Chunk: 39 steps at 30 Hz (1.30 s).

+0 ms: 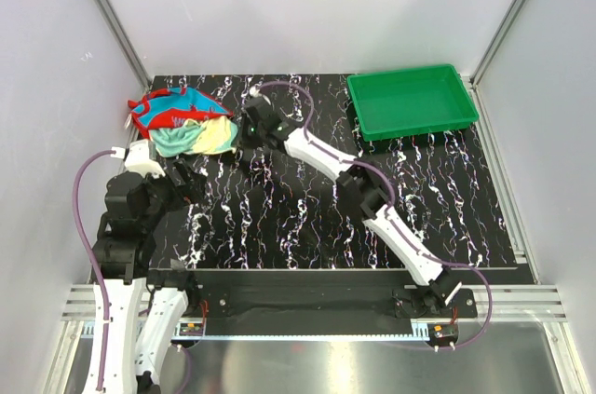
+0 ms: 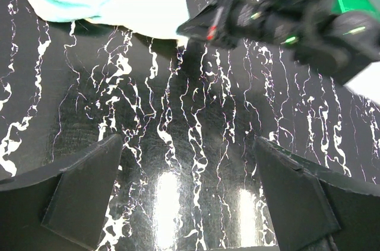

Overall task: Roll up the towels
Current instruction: Grab a towel with the right arm, then move the towel to the center of the board

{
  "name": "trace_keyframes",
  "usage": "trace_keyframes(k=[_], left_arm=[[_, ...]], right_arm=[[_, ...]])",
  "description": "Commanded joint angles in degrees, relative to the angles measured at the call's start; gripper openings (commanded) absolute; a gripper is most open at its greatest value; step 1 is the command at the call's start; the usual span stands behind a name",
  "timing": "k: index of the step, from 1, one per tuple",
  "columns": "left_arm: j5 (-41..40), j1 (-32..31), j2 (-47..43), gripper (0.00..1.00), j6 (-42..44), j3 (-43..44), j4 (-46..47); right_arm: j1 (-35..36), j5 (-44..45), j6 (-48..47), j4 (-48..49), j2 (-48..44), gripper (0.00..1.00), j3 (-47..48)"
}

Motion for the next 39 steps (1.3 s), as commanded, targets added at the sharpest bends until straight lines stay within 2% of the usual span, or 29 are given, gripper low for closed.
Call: trace_keyframes(k=[1, 3, 5, 6, 10, 12, 14, 15, 16, 19, 22, 25, 26, 28, 32, 35, 39], left_arm=[[-1.21, 0.29, 0.21, 0.99, -0.59, 0.03, 1.98], [-1.39, 0.29, 0.30, 0.99, -0.68, -0.06, 1.89], [-1.47, 0.29, 0.39, 0.99, -0.68, -0.06, 1.98], [-1.39, 0.29, 0.56, 0.99, -0.68, -0.06, 1.98], [-0.95, 0.29, 1.36, 0.99, -0.59, 0.12, 1.98], [-0.86, 0.29, 1.71, 0.99, -0.50, 0.12, 1.89], [-0.86, 0.29, 1.80, 0.99, -0.50, 0.12, 1.81], [-0.68, 0.29, 1.97, 0.99, -0.50, 0.12, 1.98], [-0.77, 0.29, 1.97, 0.99, -0.50, 0.20, 1.89], [-0.51, 0.29, 2.06, 0.99, -0.50, 0.20, 1.98], [1.42, 0.20, 3.90, 0.99, -1.11, 0.82, 1.63], [6.07, -1.02, 7.67, 0.99, -3.66, 1.17, 2.94], [5.56, -3.55, 10.21, 0.99, -5.06, 1.08, 3.21], [2.93, -7.42, 12.60, 0.99, -6.12, 1.17, 4.17], [-5.67, -22.60, 18.13, 0.99, -10.50, 2.40, 7.42], [-9.29, -29.74, 22.34, 0.99, -12.71, 3.10, 11.20], [-8.16, -34.50, 28.24, 0.99, -14.03, 2.49, 18.05]], right_arm=[[0.82, 1.79, -8.51, -3.27, -15.63, 0.00, 5.23], [0.82, 3.90, -13.07, -6.87, -22.28, 0.00, 7.01], [0.82, 6.01, -15.72, -7.33, -28.45, 0.00, 4.66], [0.82, 6.28, -17.73, -6.54, -36.14, 0.00, 2.21], [0.74, 11.02, -19.25, -0.82, -55.96, 0.00, -20.77], [0.82, 15.14, -18.38, -4.41, -64.20, 0.00, -26.79], [0.82, 17.43, -17.15, -6.87, -69.59, 0.00, -38.29], [0.82, 17.71, -14.96, -6.80, -75.36, 0.00, -43.29], [0.91, 17.62, -13.64, -6.27, -78.29, 0.00, -53.61], [0.91, 17.70, -8.19, -7.92, -87.18, 0.00, -69.99], [0.91, 18.93, -3.44, -12.75, -93.51, 0.00, -80.04], [0.91, 20.33, -0.80, -16.63, -99.13, 0.00, -84.55], [1.00, 21.13, -0.44, -20.29, -101.76, 0.00, -84.83], [1.00, 22.88, 0.26, -24.35, -104.15, 0.00, -84.31], [0.91, 27.99, 1.66, -35.17, -110.82, 0.00, -81.06], [1.00, 29.57, 2.19, -38.78, -119.85, 0.00, -77.72], [0.91, 34.31, 3.77, -44.13, -128.84, 0.00, -74.55]])
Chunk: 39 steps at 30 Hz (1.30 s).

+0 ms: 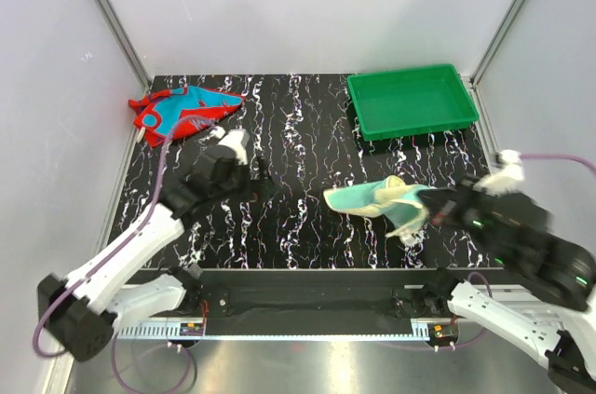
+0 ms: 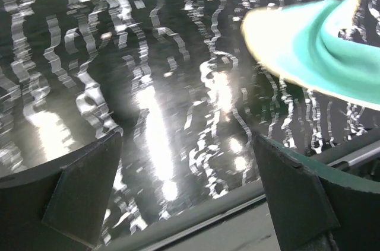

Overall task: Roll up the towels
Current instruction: Move the towel to the center of the board

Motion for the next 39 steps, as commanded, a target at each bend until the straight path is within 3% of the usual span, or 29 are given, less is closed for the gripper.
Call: trace_keyframes(k=[1, 5, 10, 21, 25, 33, 39], left_arm=[[-1.97, -2.95, 5.83, 0.99, -2.89, 1.99, 11.47], [-0.39, -5.85, 14.97, 0.99, -4.30, 2.34, 17.47], [2.25, -11.11, 27.02, 0.99, -5.61, 3.04, 23.62], [3.30, -27.47, 36.09, 0.92, -12.38, 3.30, 31.36], [3.32, -32.12, 39.52, 0.88, -14.49, 3.39, 32.24], [1.11, -35.47, 45.93, 0.81, -14.58, 7.60, 31.19], [-4.42, -38.63, 52.43, 0.64, -13.53, 14.90, 23.56]], right_arm=[[0.28, 8.52, 2.86, -11.04, -5.32, 0.00, 4.33], [0.37, 10.47, 4.18, -17.84, -4.01, 0.00, 3.91], [0.28, 8.10, 7.52, -17.41, -3.83, 0.00, -2.67], [0.37, 9.42, 9.54, -17.85, -5.50, 0.00, -4.97], [0.37, 9.15, 9.72, -18.46, -6.20, 0.00, -4.89], [0.37, 8.72, 10.42, -19.87, -7.69, 0.00, -4.80], [0.37, 8.28, 11.12, -21.01, -8.83, 0.00, -4.62]])
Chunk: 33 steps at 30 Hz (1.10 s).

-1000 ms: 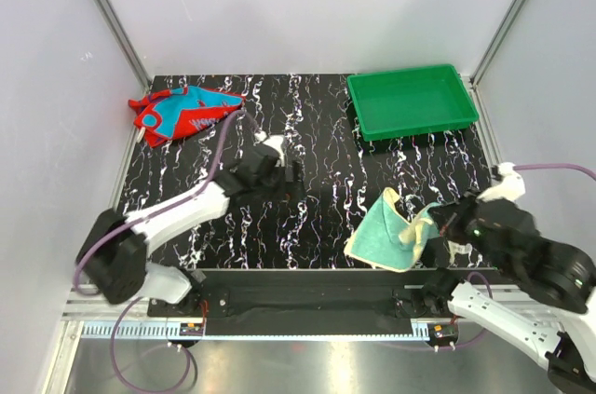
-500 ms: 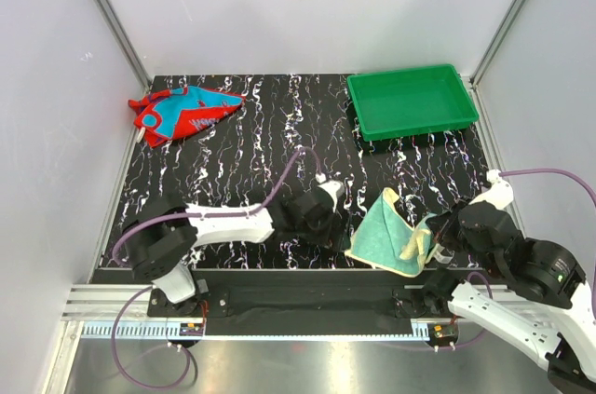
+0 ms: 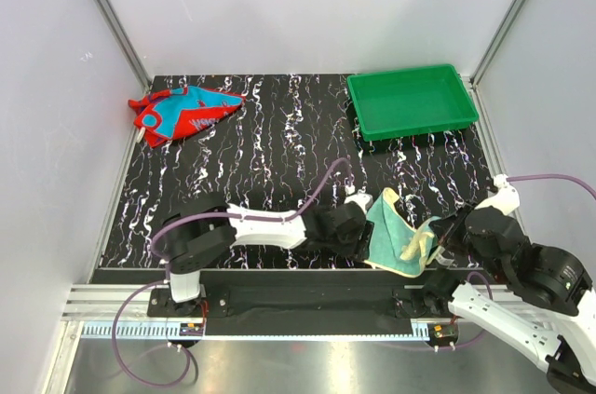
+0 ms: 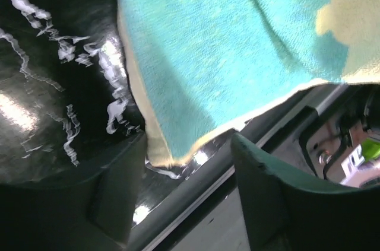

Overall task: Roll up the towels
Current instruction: Move the towel to the center of the board

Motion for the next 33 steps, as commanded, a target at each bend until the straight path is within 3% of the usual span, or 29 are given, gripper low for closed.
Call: trace_keyframes(k=[1, 4, 7, 8, 13, 17, 20, 26, 31, 33], left_arm=[[-7.21, -2.48, 3.24, 0.58, 0.42, 4.91, -6.07], [-10.13, -3.54, 5.00, 0.47, 0.24, 7.03, -9.94], [-10.75, -3.72, 5.88, 0.18, 0.24, 7.74, -11.44], [-10.93, -3.81, 5.80, 0.00, 0.24, 7.74, -11.62], [-16.36, -3.55, -2.27, 0.00, -0.64, 5.28, -13.28], [-21.55, -1.00, -13.69, 0.00, 0.15, 5.01, -23.44], [-25.07, 2.60, -27.02, 0.00, 0.68, 4.05, -31.64], [-26.58, 16.19, -46.02, 0.00, 4.72, -0.34, -41.67], [-20.26, 26.76, -51.68, 0.00, 10.96, -1.58, -42.65], [-17.89, 30.19, -51.42, 0.00, 13.23, -0.70, -42.47]], right_arm=[[0.28, 1.32, 1.70, -1.38, -1.30, 0.00, 0.97], [0.28, 1.15, 1.97, -1.65, -1.82, 0.00, 0.89], [0.28, 1.06, 2.05, -1.73, -2.00, 0.00, 0.71], [0.28, 1.06, 2.05, -1.73, -2.00, 0.00, 0.62], [0.37, 0.18, 2.49, 0.63, -1.74, 0.00, -0.17], [0.37, -2.72, 1.09, 7.83, 1.77, 0.00, -1.49], [0.28, -2.81, -0.58, 12.23, 7.12, 0.00, -0.53], [0.19, 0.79, -6.02, 20.48, 19.69, 0.00, 3.25], [-1.21, -0.07, -13.93, 27.70, 32.61, 0.00, 8.51], [-6.20, -6.21, -17.52, 31.04, 38.65, 0.00, 10.37]])
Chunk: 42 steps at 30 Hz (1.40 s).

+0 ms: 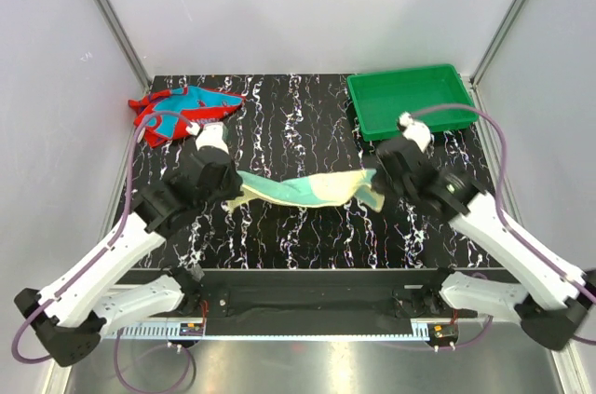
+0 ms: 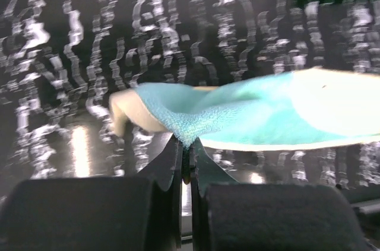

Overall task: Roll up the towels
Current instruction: Move the towel to the center of the board

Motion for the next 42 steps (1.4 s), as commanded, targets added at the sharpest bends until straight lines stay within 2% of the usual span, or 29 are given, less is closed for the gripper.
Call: trace_keyframes(k=[1, 2, 4, 8, 12, 15, 16, 18, 19, 21, 22, 23, 25, 27, 30, 31, 32, 37, 42], left_arm=[[4.60, 4.10, 1.38, 0.00, 6.40, 0.78, -0.61], [4.86, 6.55, 3.13, 0.00, 7.20, 2.44, -0.70], [6.96, 9.63, 5.33, 0.00, 10.27, 4.56, 0.00], [11.88, 18.67, 12.36, 0.00, 14.75, 13.77, -0.96], [13.66, 22.65, 12.64, 0.00, 17.65, 19.33, -3.07], [12.51, 23.10, 9.57, 0.00, 18.10, 16.98, -3.42], [12.77, 23.10, 7.74, 0.00, 17.84, 15.48, -3.51], [13.03, 23.18, 5.97, 0.00, 16.01, 9.25, -3.60], [13.04, 23.10, 4.05, 0.00, 15.12, 6.79, -3.60], [14.08, 23.27, 1.93, 0.00, 12.50, -1.12, -3.16], [14.52, 23.27, -0.35, 0.00, 11.69, -3.75, -2.72], [14.44, 23.27, -1.41, 0.00, 10.64, -8.30, -2.46], [14.35, 22.75, -2.47, 0.01, 7.82, -8.27, -4.73], [13.84, 22.66, -2.56, 0.29, 7.38, -6.07, -6.14], [12.59, 23.10, -1.86, 0.49, 7.12, -4.22, -8.87], [13.29, 23.18, -1.95, 0.59, 6.94, -4.13, -9.05], [14.60, 23.27, -2.12, 0.98, 6.51, -4.22, -9.13], [15.32, 23.71, -4.67, 0.99, 1.86, -8.07, -6.50], [17.33, 25.03, -5.20, 0.99, -6.14, -13.79, -2.04]], right_arm=[[-6.98, -6.75, -8.36, 9.49, 7.47, 0.00, 6.24], [-12.05, -13.04, -8.98, 11.50, 9.23, 0.00, 6.95], [-15.25, -16.78, -11.18, 12.84, 14.07, 0.00, 9.84], [-18.07, -16.97, -15.66, 12.94, 20.75, 0.00, 17.31], [-18.43, -16.36, -18.47, 10.82, 21.73, 0.00, 21.81], [-18.34, -17.06, -17.43, 13.36, 17.26, 0.00, 16.12], [-18.43, -17.76, -16.64, 14.94, 15.94, 0.00, 11.40], [-18.43, -19.33, -13.84, 16.44, 12.61, 0.00, 6.11], [-18.34, -20.91, -12.86, 17.49, 11.80, 0.02, 0.60], [-18.34, -25.13, -8.93, 20.04, 9.96, 0.13, -5.05], [-18.34, -26.97, -7.50, 20.83, 9.60, 0.36, -10.48], [-18.34, -29.51, -6.27, 22.76, 9.25, 0.55, -13.14], [-18.25, -30.85, -2.93, 23.39, 9.16, 0.88, -19.11], [-18.25, -30.86, -1.43, 23.92, 8.46, 0.98, -21.86], [-18.25, -29.02, -1.69, 22.87, 6.88, 1.00, -23.45], [-18.25, -29.01, -1.95, 22.86, 6.44, 1.00, -23.28], [-18.25, -28.06, -2.04, 21.73, 5.82, 1.00, -22.93], [-18.17, -27.60, -2.74, 21.89, 5.38, 1.00, -22.22], [-18.25, -27.52, -4.06, 24.88, 10.73, 1.00, -20.73]])
